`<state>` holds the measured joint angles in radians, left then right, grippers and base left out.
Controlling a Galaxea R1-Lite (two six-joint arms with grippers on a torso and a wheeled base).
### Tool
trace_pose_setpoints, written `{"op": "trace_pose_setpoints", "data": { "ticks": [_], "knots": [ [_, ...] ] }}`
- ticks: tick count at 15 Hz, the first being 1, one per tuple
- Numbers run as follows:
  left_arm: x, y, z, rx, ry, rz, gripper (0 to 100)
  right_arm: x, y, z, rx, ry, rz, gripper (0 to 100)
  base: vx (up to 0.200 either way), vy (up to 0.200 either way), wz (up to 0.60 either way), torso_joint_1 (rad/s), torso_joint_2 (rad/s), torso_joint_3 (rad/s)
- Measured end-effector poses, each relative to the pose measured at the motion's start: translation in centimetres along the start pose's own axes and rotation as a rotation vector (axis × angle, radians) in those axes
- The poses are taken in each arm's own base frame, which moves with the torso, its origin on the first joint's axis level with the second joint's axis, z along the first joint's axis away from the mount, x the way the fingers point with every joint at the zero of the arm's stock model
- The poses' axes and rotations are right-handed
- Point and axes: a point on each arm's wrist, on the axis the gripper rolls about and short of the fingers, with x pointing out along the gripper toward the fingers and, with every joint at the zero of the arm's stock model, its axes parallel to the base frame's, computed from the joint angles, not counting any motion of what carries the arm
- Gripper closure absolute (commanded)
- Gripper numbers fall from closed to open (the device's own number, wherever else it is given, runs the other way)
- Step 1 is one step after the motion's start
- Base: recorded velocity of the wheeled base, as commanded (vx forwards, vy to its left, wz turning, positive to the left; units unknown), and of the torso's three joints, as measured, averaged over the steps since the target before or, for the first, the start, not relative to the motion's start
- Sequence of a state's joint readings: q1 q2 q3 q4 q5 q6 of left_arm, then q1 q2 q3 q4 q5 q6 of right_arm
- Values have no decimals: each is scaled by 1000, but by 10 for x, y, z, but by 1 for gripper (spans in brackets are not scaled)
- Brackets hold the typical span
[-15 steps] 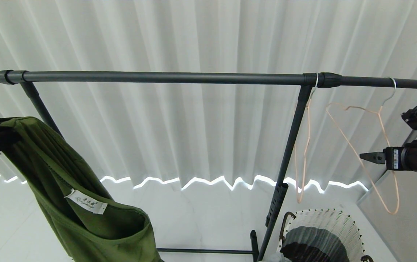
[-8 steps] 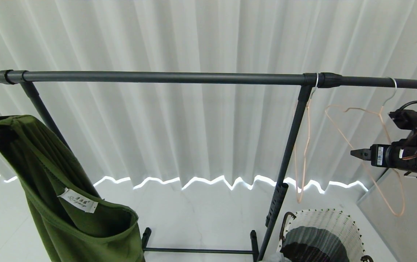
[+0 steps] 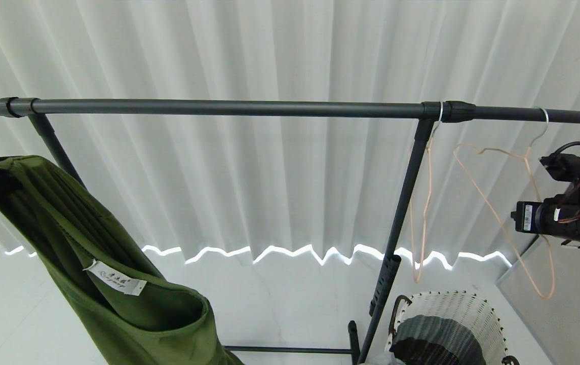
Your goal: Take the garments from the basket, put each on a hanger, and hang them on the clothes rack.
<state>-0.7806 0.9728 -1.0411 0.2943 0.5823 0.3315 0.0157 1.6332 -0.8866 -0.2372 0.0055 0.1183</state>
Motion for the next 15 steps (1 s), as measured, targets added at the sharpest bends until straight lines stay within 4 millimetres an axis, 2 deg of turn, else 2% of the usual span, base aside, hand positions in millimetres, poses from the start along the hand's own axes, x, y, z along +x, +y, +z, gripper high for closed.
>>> {"op": "trace_pose_setpoints", "data": {
  "ticks": [6,15],
  "knots": [
    [0,-1,-1,1,3,-1,100,-19,2,12,-2,-93,13,100,0,0,0,0,0,0],
    [0,-1,-1,1,4,-1,100,-83,5,12,-22,-225,36,100,0,0,0,0,0,0]
  ]
}}
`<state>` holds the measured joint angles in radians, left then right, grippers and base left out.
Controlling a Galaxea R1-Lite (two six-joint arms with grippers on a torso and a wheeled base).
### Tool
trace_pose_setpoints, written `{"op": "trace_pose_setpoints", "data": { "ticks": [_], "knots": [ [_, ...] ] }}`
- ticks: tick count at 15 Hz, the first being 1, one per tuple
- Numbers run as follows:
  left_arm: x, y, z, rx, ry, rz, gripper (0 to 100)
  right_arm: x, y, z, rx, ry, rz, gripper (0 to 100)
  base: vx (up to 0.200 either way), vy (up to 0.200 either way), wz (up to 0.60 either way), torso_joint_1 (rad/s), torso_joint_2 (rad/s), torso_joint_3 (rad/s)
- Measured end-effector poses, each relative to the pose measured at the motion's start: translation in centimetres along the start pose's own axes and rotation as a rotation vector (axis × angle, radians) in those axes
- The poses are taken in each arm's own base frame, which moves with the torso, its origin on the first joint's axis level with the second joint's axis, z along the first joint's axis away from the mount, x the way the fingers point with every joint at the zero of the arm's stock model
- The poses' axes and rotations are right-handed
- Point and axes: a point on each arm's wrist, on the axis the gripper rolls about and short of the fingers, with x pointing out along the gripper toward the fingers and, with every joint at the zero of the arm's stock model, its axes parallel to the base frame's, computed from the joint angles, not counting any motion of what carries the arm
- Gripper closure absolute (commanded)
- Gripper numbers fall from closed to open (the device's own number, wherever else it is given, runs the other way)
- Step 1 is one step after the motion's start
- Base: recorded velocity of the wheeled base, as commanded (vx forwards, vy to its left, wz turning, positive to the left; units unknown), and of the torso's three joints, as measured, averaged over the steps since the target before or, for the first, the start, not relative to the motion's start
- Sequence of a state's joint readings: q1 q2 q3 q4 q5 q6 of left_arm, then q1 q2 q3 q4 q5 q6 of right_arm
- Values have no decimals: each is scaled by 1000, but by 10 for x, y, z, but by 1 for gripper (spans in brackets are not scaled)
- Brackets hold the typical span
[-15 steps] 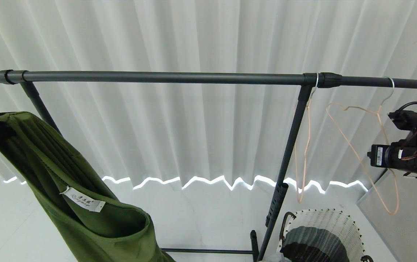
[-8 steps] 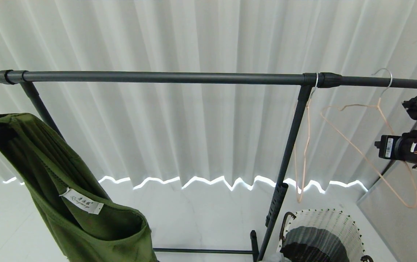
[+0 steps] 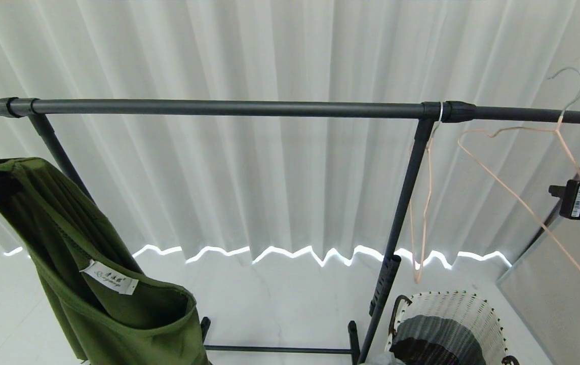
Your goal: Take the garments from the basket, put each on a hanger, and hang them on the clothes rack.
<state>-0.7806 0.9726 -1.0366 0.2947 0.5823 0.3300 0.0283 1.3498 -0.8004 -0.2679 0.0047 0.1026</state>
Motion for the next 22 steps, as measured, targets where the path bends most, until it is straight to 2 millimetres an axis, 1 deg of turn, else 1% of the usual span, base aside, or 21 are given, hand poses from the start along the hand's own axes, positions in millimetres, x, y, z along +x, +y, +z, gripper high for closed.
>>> {"op": "trace_pose_setpoints", "data": {
  "ticks": [2,7,10,13,16,20,22],
  "knots": [
    [0,0,0,0,1,0,100,-13,-1,-8,-26,-1,0,100,0,0,0,0,0,0],
    [0,0,0,2,2,-1,100,-49,-3,-27,-110,-16,0,100,-200,0,0,3,5,2],
    [1,-1,-1,-11,-2,1,100,-65,-3,-35,-152,-35,-1,100,-200,0,0,-4,-1,4],
    [5,-3,-2,-24,-29,16,100,-75,-3,-35,-164,-64,-1,100,-200,0,0,-1,2,2],
    [11,-8,-7,-29,-41,27,100,-83,-3,-36,-165,-72,0,100,0,0,0,0,0,0],
    [13,-10,-8,-9,-38,27,100,-92,-3,-36,-165,-86,3,100,0,0,0,0,0,0],
    [13,-10,-8,-7,-37,27,100,-94,-3,-34,-165,-98,4,100,0,200,0,2,2,0]
  ]
}}
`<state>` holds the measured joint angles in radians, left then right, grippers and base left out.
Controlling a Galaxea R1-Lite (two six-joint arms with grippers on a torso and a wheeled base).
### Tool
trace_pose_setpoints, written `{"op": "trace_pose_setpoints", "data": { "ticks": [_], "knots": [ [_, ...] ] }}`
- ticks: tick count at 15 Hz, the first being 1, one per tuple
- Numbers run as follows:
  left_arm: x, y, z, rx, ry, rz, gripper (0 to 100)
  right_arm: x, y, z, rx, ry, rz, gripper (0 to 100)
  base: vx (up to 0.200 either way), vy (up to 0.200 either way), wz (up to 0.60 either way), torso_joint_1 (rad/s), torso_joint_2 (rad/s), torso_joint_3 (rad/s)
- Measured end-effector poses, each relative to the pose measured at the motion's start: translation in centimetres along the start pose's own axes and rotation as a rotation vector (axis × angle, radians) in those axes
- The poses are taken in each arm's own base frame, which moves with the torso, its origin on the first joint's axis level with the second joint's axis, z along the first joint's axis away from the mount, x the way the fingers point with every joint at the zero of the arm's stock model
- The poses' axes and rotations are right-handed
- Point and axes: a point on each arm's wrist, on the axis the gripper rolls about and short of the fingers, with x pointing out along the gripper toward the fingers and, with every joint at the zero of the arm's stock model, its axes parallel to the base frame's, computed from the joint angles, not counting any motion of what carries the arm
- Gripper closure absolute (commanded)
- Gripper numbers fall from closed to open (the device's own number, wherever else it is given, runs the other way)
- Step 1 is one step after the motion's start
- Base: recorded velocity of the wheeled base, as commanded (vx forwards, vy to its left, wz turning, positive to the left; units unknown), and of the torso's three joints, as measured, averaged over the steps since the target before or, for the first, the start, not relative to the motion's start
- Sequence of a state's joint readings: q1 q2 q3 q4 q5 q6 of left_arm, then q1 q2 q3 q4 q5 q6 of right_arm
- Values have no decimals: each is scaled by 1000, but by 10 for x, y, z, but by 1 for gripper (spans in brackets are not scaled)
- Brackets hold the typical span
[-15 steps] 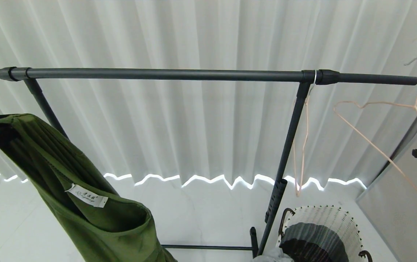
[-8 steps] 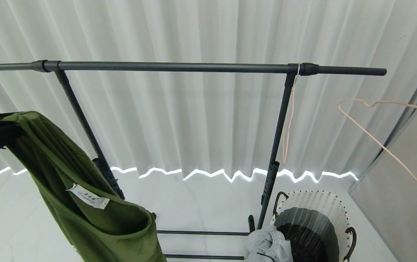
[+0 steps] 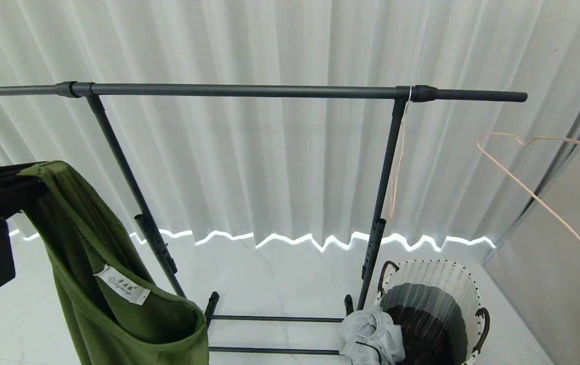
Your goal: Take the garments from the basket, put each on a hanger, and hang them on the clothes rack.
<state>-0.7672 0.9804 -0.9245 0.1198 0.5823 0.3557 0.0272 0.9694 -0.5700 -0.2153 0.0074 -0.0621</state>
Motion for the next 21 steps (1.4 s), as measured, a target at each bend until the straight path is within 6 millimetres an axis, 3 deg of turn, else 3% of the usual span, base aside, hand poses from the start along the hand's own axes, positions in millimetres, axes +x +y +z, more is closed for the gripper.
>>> {"op": "trace_pose_setpoints", "data": {
  "ticks": [10,17,21],
  "knots": [
    [2,0,1,0,6,5,100,-7,0,4,2,-38,3,100,0,200,0,3,3,2],
    [3,-2,-3,7,17,0,100,-16,1,7,-1,-77,20,100,0,0,0,0,0,0],
    [6,-6,-8,22,37,-7,100,-20,14,16,-20,-114,189,100,0,0,0,0,0,0]
  ]
}}
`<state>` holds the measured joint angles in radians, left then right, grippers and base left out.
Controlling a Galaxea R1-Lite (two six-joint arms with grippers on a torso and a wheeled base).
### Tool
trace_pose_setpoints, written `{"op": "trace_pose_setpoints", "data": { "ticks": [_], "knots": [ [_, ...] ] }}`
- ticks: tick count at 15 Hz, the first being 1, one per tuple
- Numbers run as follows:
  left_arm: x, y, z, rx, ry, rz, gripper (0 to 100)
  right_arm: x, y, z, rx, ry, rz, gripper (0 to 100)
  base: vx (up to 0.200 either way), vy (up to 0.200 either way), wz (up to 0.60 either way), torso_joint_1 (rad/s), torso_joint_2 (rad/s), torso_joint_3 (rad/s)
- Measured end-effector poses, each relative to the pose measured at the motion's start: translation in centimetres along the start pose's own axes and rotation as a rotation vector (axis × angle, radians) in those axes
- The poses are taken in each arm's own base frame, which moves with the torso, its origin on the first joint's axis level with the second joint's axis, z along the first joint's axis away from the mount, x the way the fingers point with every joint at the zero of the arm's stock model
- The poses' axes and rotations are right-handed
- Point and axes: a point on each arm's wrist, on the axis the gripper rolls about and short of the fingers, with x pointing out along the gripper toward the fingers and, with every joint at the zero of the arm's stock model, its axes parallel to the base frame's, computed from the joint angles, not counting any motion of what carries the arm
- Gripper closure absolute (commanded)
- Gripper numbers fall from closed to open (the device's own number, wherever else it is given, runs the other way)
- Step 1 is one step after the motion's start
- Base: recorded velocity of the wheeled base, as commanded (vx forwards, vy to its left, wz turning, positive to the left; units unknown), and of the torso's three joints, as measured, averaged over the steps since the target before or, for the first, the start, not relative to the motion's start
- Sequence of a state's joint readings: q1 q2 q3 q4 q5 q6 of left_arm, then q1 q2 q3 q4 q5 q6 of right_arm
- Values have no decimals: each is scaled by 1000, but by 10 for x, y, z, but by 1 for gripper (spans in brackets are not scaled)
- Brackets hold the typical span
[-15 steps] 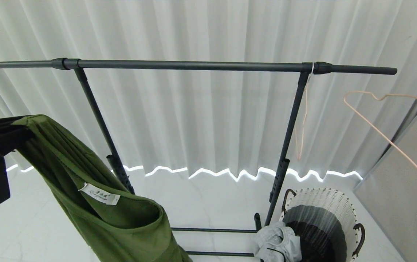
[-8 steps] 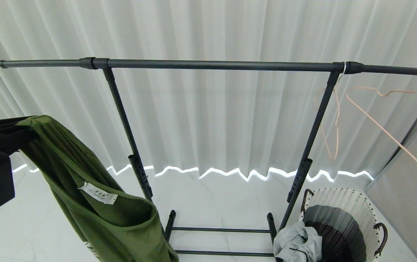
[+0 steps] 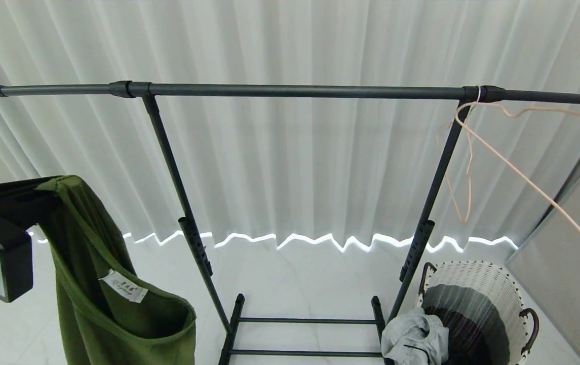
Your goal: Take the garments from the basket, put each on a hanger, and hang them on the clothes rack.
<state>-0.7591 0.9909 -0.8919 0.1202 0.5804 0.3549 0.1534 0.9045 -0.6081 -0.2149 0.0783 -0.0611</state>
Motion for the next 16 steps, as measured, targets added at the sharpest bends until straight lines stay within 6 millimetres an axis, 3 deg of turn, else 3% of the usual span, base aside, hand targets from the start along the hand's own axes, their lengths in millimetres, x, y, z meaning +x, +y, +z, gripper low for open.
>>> {"op": "trace_pose_setpoints", "data": {
  "ticks": [7,11,16],
  "knots": [
    [11,-5,3,5,27,4,100,12,72,1,-65,68,568,100,0,0,0,0,0,0],
    [33,-3,9,-39,23,90,100,11,108,-3,-107,111,762,100,0,0,0,0,0,0],
    [61,-7,16,-79,7,129,100,6,134,2,-88,111,881,100,0,0,0,0,0,0]
  ]
}}
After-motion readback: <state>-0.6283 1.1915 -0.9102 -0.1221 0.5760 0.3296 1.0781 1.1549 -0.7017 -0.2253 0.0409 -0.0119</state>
